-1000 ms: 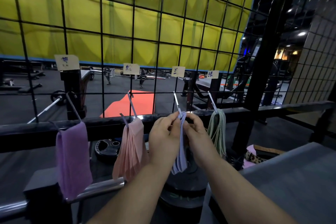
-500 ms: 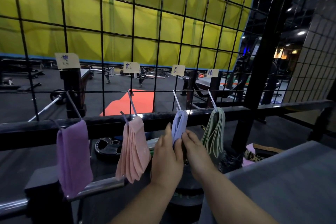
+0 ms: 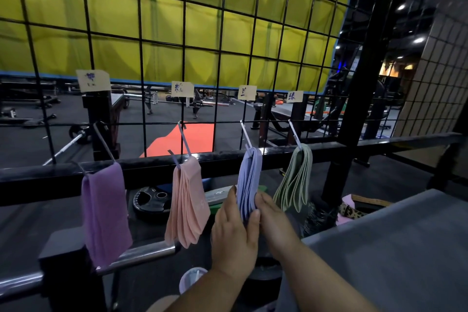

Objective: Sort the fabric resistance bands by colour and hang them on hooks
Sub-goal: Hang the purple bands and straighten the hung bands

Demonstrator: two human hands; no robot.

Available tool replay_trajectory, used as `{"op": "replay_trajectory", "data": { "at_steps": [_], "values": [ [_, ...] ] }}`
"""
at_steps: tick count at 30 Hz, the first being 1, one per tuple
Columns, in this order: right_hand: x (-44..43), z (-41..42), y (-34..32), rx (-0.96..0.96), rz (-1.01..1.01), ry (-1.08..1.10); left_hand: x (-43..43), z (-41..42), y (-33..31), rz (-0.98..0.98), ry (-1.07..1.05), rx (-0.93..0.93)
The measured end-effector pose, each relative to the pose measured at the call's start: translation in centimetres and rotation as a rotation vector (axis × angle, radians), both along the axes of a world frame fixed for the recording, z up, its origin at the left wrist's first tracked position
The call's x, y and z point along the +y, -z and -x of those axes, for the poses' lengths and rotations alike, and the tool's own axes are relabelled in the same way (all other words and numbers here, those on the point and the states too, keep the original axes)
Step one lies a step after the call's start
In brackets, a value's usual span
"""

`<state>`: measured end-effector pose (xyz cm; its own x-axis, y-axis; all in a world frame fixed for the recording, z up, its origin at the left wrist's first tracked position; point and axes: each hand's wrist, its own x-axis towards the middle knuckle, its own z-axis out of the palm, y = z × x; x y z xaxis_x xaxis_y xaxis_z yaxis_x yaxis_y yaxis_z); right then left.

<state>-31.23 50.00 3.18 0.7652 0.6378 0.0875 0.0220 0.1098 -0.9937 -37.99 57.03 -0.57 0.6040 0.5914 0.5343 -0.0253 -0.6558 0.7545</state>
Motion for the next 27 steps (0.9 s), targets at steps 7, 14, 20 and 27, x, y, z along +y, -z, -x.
{"op": "replay_trajectory", "data": {
  "at_steps": [7,14,20,27],
  "values": [
    [-0.6,0.8,0.6,-0.139,0.134,0.031,-0.1,-0.2,0.0,0.021,0.016,0.047],
    [-1.1,0.4,0.9,-0.145,0.137,0.027,-0.4,0.2,0.3,-0.003,0.010,0.034],
    [-1.0,0.7,1.2,-0.155,0.157,0.079,-0.5,0.5,0.5,0.047,0.012,0.013],
    [-1.0,0.4,1.8,-0.163,0.188,0.146,0.1,0.9,1.2,0.140,0.032,0.003]
  ]
}}
